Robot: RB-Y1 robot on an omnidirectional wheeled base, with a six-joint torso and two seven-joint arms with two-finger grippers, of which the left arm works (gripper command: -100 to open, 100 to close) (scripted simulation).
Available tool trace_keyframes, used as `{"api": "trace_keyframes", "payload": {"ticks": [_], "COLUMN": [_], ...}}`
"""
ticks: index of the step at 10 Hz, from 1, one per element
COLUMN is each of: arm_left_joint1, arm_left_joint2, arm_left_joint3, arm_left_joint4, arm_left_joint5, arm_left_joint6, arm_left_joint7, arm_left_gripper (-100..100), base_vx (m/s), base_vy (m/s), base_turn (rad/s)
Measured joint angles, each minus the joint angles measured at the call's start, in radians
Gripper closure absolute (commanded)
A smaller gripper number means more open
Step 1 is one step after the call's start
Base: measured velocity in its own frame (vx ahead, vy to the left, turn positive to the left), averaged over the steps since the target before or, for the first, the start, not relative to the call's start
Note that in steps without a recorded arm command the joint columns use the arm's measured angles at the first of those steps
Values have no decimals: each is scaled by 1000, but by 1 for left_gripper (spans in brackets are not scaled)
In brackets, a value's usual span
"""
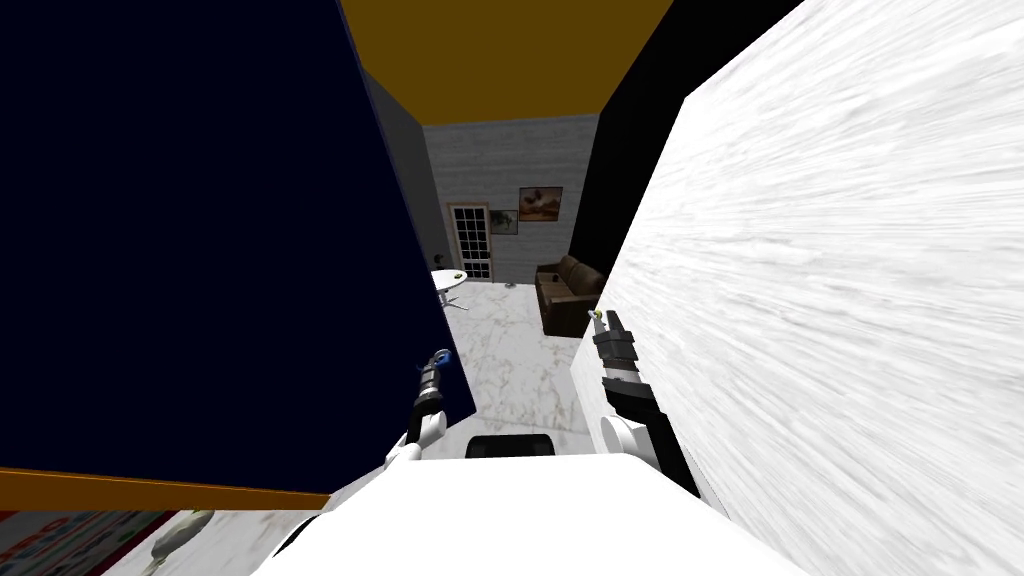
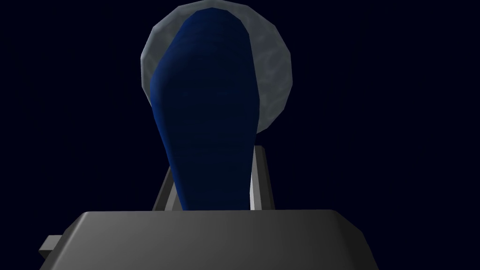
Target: Push the door open
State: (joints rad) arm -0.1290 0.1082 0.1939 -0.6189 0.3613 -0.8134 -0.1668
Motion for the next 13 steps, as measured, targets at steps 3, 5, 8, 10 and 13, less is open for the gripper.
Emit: {"api": "trace_keyframes", "payload": {"ticks": [3,5,8,10,13], "arm_left_joint1": [29,23,64,65,68], "arm_left_joint2": [-5,0,-6,-6,6], "arm_left_joint3": [36,65,113,149,195], "arm_left_joint4": [-35,-23,-85,-75,-62], "arm_left_joint5": [29,52,90,118,156], "arm_left_joint6": [12,2,18,5,-11], "arm_left_joint7": [-22,-34,-65,-84,-100], "arm_left_gripper": [100,100,100,100,100], "base_vx": [197,204,197,181,138], "base_vy": [22,39,40,46,30], "base_turn": [-49,-56,-60,-65,-35]}}
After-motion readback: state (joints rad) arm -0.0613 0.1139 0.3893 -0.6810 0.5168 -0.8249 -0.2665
